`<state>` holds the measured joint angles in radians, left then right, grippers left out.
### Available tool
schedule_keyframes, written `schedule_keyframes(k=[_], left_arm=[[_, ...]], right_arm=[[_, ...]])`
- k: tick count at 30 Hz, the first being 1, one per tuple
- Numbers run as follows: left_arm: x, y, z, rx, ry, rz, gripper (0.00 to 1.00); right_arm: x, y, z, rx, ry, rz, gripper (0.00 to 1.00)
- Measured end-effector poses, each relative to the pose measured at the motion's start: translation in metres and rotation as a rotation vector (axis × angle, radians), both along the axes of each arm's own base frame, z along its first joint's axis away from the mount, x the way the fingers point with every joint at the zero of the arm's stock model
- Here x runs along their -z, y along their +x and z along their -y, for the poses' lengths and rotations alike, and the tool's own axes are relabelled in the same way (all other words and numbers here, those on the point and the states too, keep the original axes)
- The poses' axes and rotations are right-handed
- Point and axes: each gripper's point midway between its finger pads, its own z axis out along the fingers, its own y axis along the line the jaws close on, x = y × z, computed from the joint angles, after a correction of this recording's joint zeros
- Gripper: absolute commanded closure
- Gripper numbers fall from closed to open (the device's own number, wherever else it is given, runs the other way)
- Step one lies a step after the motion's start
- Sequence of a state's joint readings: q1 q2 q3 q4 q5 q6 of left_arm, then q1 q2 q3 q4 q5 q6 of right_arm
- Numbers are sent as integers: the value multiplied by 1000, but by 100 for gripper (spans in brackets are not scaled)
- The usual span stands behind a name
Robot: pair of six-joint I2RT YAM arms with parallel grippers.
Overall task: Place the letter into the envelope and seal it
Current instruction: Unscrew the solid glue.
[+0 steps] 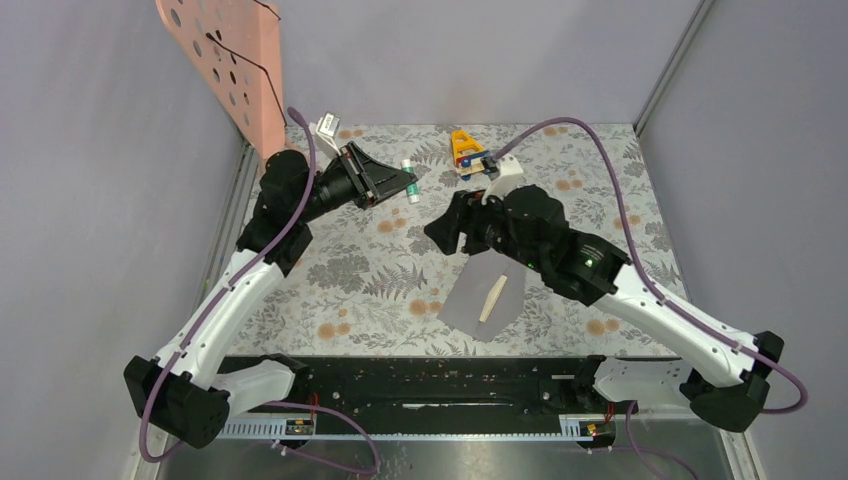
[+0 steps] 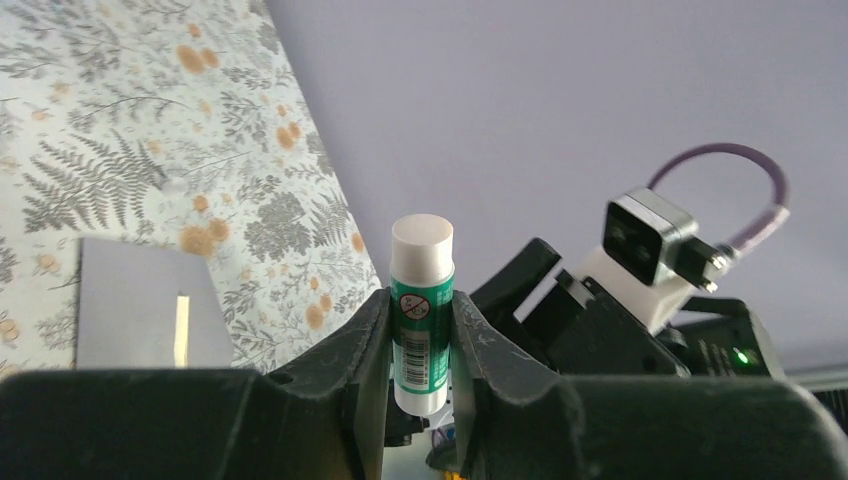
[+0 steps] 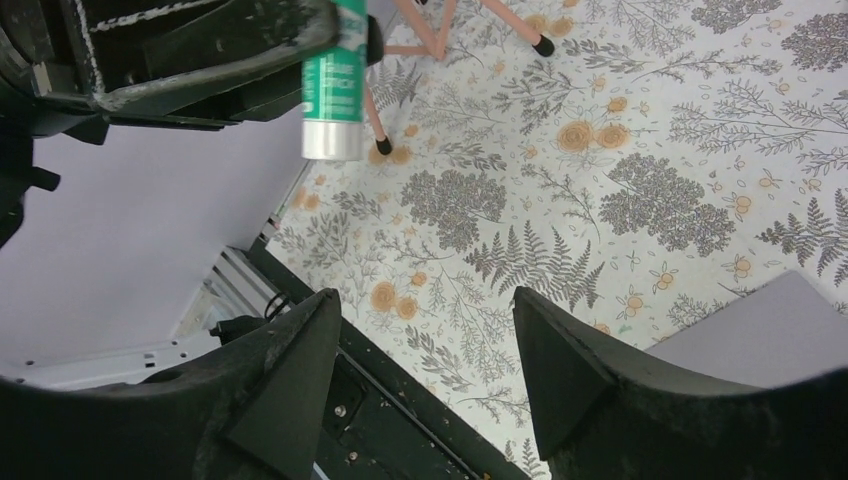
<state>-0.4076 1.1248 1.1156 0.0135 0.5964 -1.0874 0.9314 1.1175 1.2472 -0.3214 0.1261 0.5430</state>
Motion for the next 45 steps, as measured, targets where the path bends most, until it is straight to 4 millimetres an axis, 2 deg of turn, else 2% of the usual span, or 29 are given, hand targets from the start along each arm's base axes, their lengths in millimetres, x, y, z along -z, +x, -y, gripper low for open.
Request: schedule_keyframes(k=[3, 10, 14, 20, 25, 28, 34, 36, 37, 38, 39, 41, 45], left_arm=[[8, 4, -4, -41, 21, -31, 100], [18, 8, -7, -72, 41, -62, 100], [20, 8, -8, -78, 46, -67, 100], [12, 2, -11, -79, 37, -41, 100], [10, 1, -11, -80, 35, -35, 100], [13, 0, -12, -80, 39, -38, 100], [13, 0, -13, -89, 40, -31, 100], [12, -1, -15, -94, 40, -26, 100], [11, 0, -15, -99, 40, -23, 100], [11, -1, -15, -100, 42, -19, 98], [11, -1, -16, -100, 44, -17, 86], [11, -1, -15, -98, 44, -16, 74], [17, 0, -12, -75, 51, -33, 65]], right_arm=[[2, 2, -13, -10, -50, 5, 27], [-7, 11, -34, -39, -57, 15, 27], [-12, 16, -47, -55, -46, 13, 40], [-8, 21, -58, -56, -32, 1, 59], [-10, 25, -64, -52, -3, 0, 54], [-18, 27, -67, -50, 24, 15, 56], [-17, 31, -66, -38, 37, 10, 93], [-17, 31, -66, -38, 42, 8, 100], [-18, 31, -67, -37, 46, 9, 100], [-18, 31, -67, -37, 49, 11, 100], [-18, 31, -68, -37, 50, 11, 100], [-17, 31, -68, -37, 53, 13, 100], [-12, 30, -65, -35, 51, 14, 100]])
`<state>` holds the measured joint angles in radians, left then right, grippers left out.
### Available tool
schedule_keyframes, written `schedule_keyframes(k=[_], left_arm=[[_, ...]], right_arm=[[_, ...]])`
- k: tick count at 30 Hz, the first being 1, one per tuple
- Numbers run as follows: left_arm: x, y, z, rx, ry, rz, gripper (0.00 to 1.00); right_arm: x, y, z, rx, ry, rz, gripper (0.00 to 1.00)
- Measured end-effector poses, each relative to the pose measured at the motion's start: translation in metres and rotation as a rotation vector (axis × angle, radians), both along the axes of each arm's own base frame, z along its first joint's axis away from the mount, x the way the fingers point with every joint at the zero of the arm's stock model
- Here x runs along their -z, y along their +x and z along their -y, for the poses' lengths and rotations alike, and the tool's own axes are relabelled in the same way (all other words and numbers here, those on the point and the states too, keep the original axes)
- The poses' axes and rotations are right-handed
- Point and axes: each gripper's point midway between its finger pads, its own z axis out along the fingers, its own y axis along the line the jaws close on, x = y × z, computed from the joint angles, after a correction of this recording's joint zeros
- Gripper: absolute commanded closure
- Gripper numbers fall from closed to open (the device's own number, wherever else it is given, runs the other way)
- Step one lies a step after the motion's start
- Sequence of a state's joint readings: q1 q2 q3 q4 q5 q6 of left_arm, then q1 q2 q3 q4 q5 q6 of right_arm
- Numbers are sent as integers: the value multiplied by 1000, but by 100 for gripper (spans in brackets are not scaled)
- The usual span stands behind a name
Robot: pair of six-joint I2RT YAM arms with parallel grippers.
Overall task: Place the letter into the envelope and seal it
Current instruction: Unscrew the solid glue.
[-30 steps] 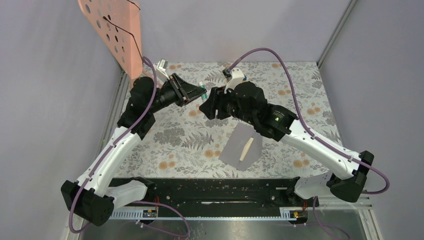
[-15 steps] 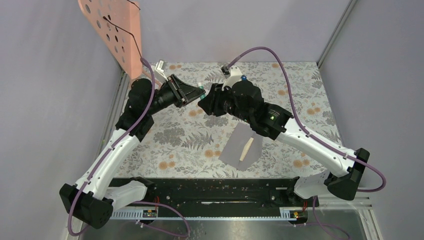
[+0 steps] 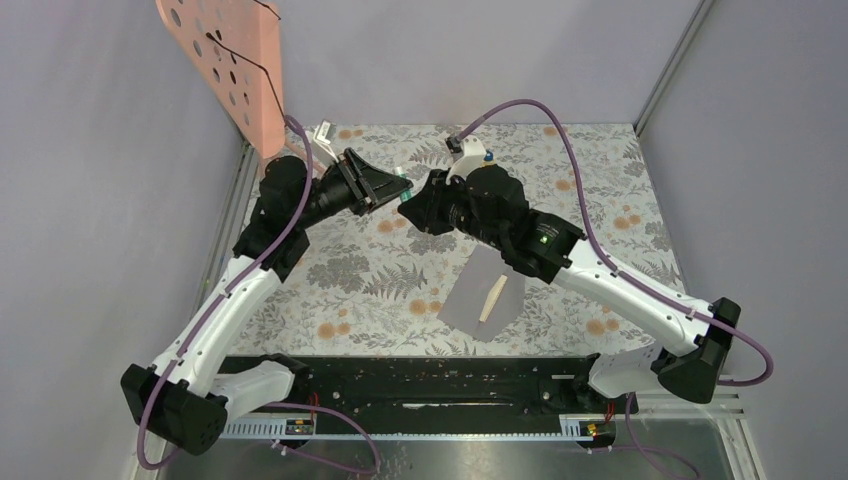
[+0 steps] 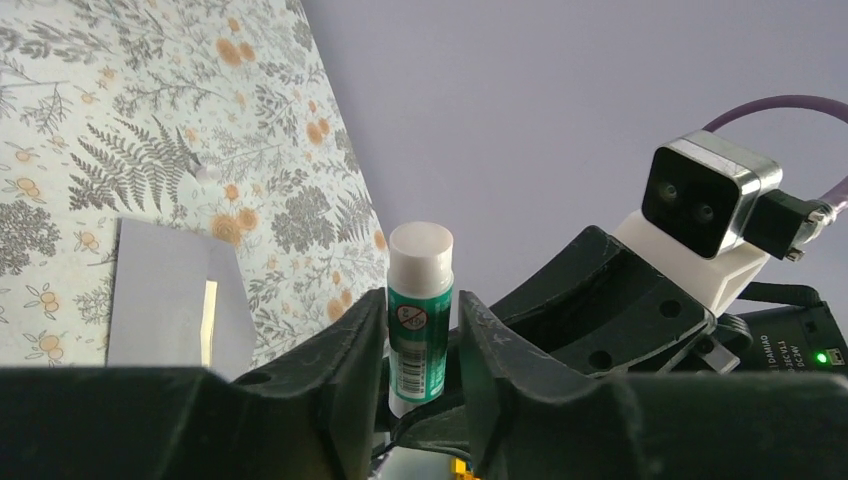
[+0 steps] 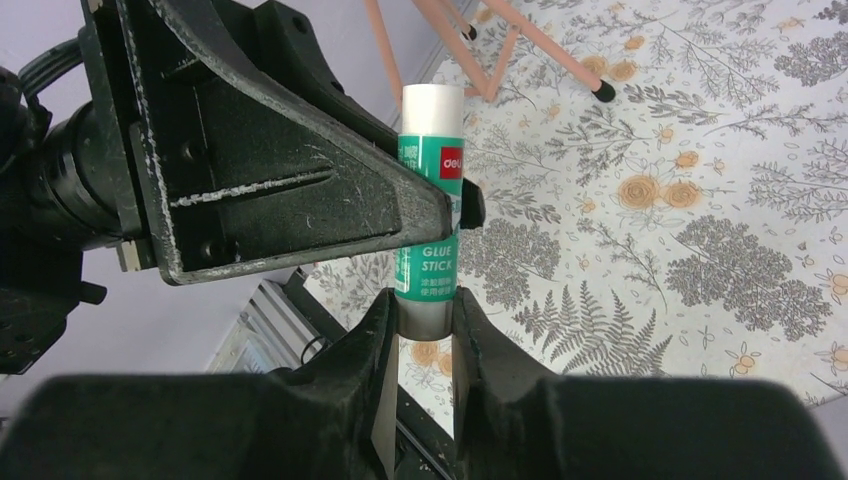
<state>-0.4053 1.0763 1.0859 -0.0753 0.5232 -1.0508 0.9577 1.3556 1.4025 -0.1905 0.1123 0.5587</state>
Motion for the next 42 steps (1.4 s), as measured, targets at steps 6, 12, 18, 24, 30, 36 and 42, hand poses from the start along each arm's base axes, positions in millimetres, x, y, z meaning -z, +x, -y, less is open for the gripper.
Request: schedule_keyframes(k=[6, 12, 18, 24, 30, 36, 42], left_arm=[[8, 0, 6, 36, 0, -35, 69], [7, -1, 7, 44, -2, -36, 84], [9, -1, 6, 45, 8, -31, 61], [16, -1, 6, 46, 27, -49, 69], [20, -1, 7, 54, 35, -60, 75], [21, -1, 9, 61, 36, -60, 62], [22, 0, 9, 63, 36, -66, 71]], right_arm=[[6, -1, 1, 0, -9, -6, 100], [4, 0, 1, 0, -3, -2, 100], [7, -1, 3, -13, -14, -17, 100], [15, -4, 10, -26, -57, -50, 100], [18, -6, 14, -38, -87, -61, 100], [16, -8, 13, -53, -90, -61, 100], [17, -11, 9, -82, -87, -69, 100]])
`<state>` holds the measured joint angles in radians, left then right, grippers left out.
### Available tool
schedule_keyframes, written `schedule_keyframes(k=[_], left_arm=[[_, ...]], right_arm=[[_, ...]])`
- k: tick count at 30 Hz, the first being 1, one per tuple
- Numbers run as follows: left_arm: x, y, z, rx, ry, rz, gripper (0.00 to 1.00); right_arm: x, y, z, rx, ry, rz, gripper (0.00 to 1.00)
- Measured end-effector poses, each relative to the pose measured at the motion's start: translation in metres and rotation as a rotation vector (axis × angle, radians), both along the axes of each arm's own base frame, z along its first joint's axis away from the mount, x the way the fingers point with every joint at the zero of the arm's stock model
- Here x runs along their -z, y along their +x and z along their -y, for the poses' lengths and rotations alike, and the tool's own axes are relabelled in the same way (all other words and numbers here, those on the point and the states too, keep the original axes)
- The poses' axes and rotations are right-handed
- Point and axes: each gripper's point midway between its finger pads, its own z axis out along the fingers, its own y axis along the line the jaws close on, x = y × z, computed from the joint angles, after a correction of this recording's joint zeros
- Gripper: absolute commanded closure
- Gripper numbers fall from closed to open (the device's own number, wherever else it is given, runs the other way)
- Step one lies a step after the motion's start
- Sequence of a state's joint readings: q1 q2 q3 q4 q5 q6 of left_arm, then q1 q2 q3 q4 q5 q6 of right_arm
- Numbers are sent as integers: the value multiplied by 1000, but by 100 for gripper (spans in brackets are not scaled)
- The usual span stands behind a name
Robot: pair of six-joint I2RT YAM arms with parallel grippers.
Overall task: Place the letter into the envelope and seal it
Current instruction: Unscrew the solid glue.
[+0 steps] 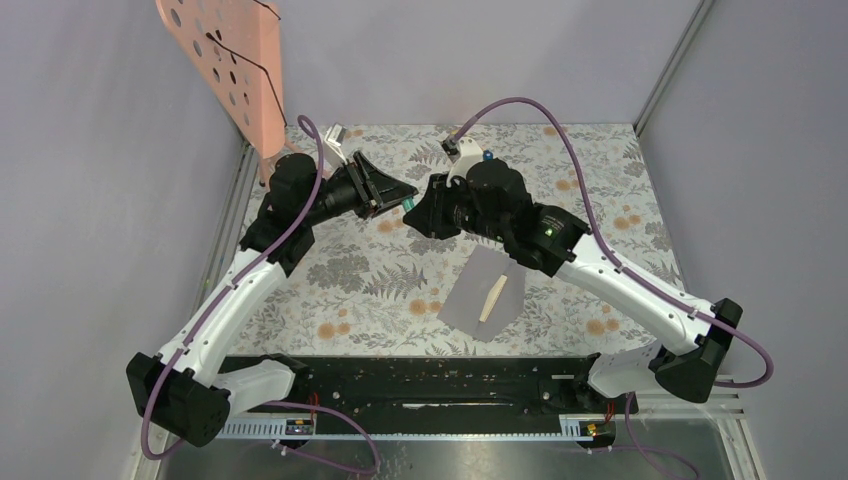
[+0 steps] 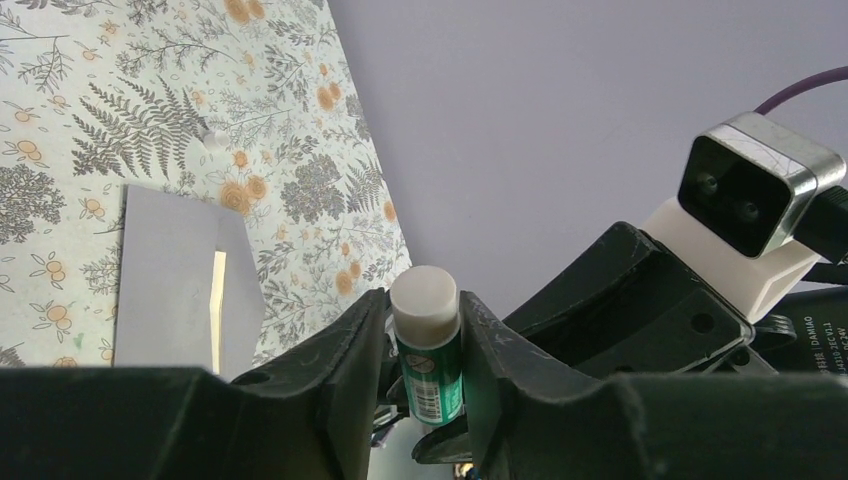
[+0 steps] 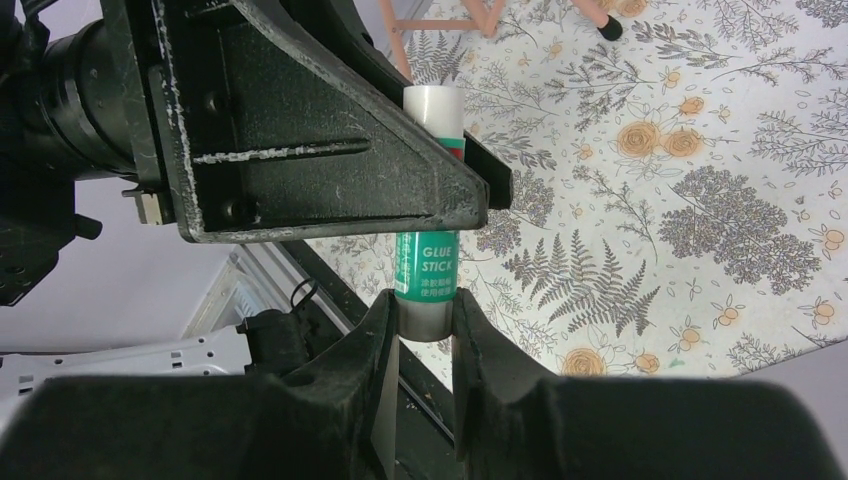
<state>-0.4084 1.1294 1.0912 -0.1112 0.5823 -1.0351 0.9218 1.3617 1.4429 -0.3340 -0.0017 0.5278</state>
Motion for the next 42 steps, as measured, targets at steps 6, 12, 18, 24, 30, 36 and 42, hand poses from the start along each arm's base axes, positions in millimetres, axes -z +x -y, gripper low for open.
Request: schedule_keyframes(k=[6, 12, 18, 24, 30, 36, 42], left_arm=[[-1, -1, 1, 7, -5, -4, 100], [1, -1, 1, 5, -2, -15, 100], [0, 1, -1, -16, 0, -10, 100], [-1, 2, -5, -44, 3, -6, 100], [-2, 4, -6, -57, 3, -5, 100], [-1, 4, -6, -60, 4, -5, 100], [-1, 4, -6, -62, 4, -6, 100]], right_arm=[[5, -2, -1, -10, -13, -14, 100], [6, 0, 0, -10, -13, -18, 76], [5, 3, 5, 5, -12, -22, 50], [-5, -4, 23, 29, 11, 3, 31], [-7, -6, 22, 34, -12, 36, 32], [-1, 0, 14, 47, -115, 67, 34], [-7, -1, 1, 27, -174, 114, 41]])
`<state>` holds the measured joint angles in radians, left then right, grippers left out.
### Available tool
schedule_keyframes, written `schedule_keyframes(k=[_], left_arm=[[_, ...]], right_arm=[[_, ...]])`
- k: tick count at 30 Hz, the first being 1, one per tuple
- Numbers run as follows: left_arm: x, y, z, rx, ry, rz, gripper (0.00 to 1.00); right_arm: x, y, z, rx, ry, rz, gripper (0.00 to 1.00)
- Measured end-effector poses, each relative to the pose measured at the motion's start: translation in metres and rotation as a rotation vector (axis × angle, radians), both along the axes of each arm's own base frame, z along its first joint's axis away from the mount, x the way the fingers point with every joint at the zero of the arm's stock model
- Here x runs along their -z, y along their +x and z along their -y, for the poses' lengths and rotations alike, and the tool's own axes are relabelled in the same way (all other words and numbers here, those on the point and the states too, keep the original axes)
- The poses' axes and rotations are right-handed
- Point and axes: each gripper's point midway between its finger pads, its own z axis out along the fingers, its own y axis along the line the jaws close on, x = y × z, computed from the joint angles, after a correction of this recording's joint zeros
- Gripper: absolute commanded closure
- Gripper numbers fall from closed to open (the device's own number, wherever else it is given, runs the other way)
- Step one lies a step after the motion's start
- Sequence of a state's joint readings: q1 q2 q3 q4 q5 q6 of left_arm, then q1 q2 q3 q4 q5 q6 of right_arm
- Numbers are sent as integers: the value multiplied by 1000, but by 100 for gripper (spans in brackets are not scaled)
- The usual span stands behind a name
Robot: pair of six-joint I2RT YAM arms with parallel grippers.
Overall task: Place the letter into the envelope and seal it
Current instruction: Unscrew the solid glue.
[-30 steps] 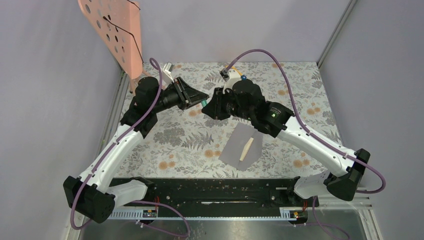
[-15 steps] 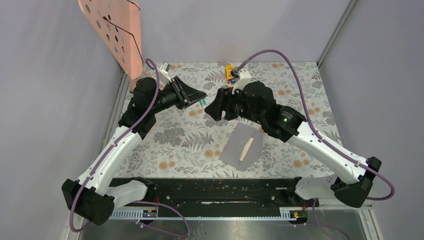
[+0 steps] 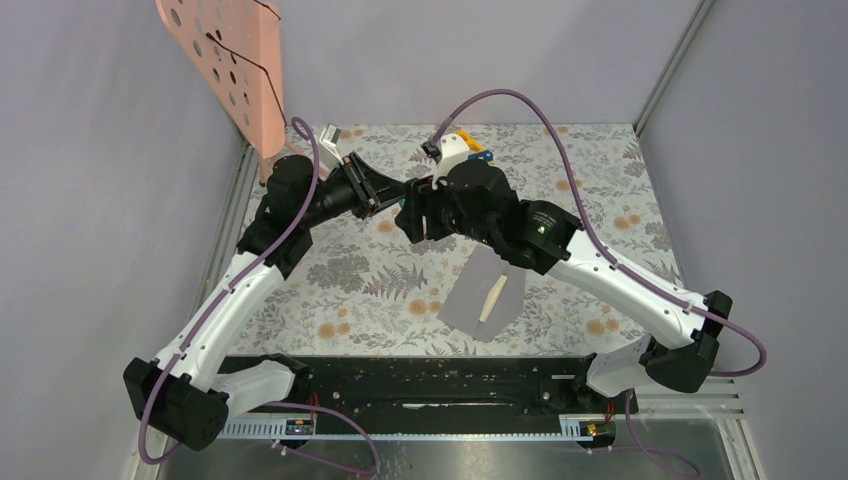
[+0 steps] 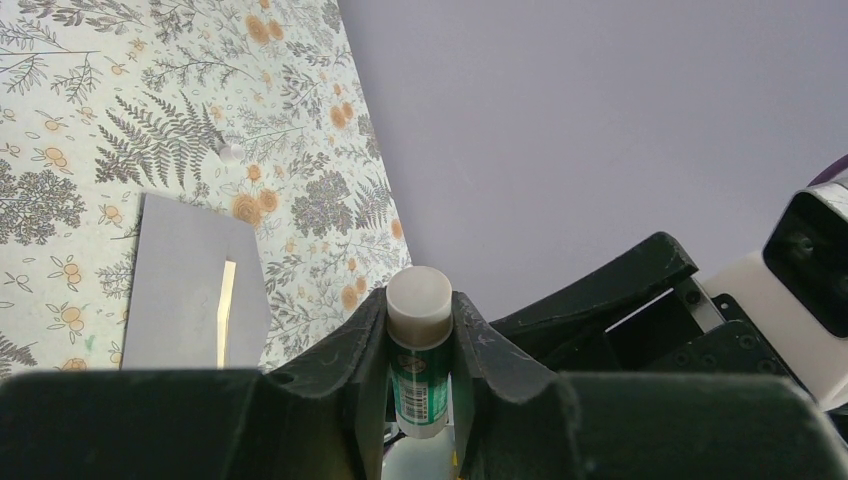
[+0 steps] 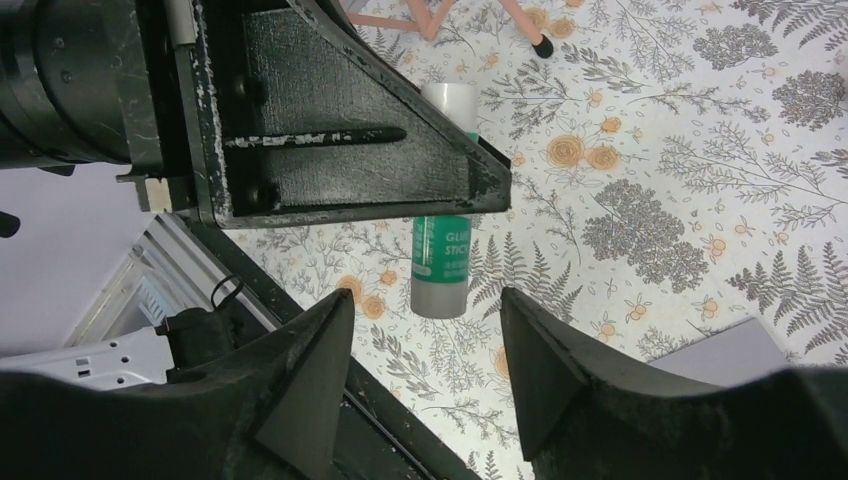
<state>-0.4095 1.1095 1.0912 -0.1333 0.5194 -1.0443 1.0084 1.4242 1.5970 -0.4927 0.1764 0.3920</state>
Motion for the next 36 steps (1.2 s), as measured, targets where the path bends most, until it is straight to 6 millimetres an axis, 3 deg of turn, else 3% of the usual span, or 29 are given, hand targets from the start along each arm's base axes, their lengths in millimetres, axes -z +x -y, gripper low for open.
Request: schedule_keyframes(k=[12, 18, 26, 36], left_arm=[[0, 0, 0, -1, 0, 0, 100], [0, 0, 0, -2, 0, -1, 100], [-7, -10, 4, 61, -27, 6, 100], [-59, -24, 5, 149, -172, 177, 100]], right_arm=[[18, 3, -6, -12, -65, -19, 74], [18, 3, -5, -10, -65, -16, 100], [12, -7, -2, -68, 48, 42, 100], [-36, -16, -8, -281, 415, 11, 100]])
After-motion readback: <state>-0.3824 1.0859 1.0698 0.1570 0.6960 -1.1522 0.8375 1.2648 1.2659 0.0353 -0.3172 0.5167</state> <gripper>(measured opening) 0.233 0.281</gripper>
